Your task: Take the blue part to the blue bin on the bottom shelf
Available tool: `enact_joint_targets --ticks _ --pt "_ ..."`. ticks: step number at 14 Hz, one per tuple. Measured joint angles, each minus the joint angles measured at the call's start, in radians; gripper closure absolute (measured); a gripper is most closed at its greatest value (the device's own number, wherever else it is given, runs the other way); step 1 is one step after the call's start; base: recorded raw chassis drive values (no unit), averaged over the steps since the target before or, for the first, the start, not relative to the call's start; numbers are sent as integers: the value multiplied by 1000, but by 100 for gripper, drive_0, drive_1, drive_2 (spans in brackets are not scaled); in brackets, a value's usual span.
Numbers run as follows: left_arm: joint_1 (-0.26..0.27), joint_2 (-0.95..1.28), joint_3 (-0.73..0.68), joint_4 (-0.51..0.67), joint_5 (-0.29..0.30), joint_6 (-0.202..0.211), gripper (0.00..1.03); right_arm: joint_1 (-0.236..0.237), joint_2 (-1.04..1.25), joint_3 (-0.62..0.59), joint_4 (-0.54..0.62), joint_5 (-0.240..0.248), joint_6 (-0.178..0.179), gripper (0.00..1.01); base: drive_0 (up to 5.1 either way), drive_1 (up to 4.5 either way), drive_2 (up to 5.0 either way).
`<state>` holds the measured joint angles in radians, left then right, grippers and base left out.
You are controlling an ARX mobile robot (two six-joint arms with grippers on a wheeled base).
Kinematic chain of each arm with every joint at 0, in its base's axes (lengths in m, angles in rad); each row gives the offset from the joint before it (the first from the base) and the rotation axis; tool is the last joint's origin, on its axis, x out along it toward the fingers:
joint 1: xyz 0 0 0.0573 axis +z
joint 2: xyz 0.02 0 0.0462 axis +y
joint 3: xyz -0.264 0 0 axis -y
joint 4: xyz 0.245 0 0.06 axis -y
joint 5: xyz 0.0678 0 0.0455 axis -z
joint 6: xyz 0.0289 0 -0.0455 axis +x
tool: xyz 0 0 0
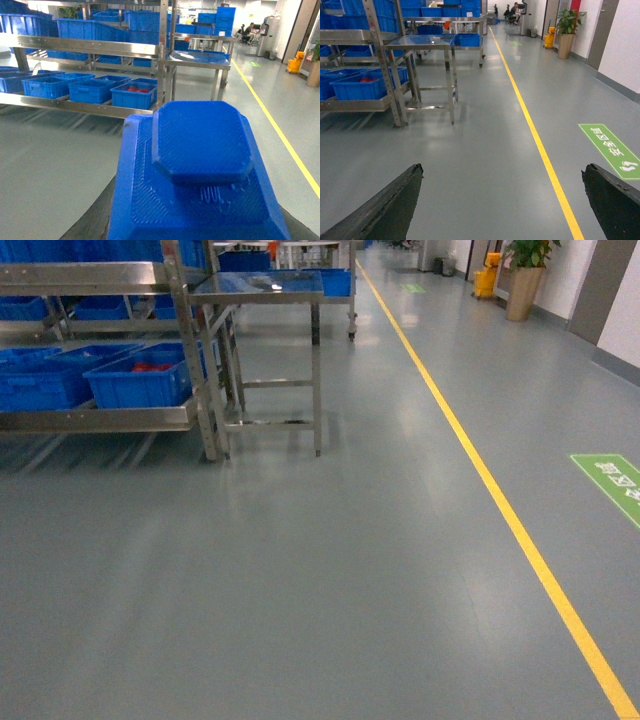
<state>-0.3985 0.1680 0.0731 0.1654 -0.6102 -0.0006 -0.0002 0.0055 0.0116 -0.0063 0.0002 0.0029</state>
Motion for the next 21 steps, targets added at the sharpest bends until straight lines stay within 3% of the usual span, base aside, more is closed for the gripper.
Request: enact_joint_targets --ticks 21 --pt "0 0 0 3 0 0 60 0 0 0 3 0 0 3 -1 411 -413"
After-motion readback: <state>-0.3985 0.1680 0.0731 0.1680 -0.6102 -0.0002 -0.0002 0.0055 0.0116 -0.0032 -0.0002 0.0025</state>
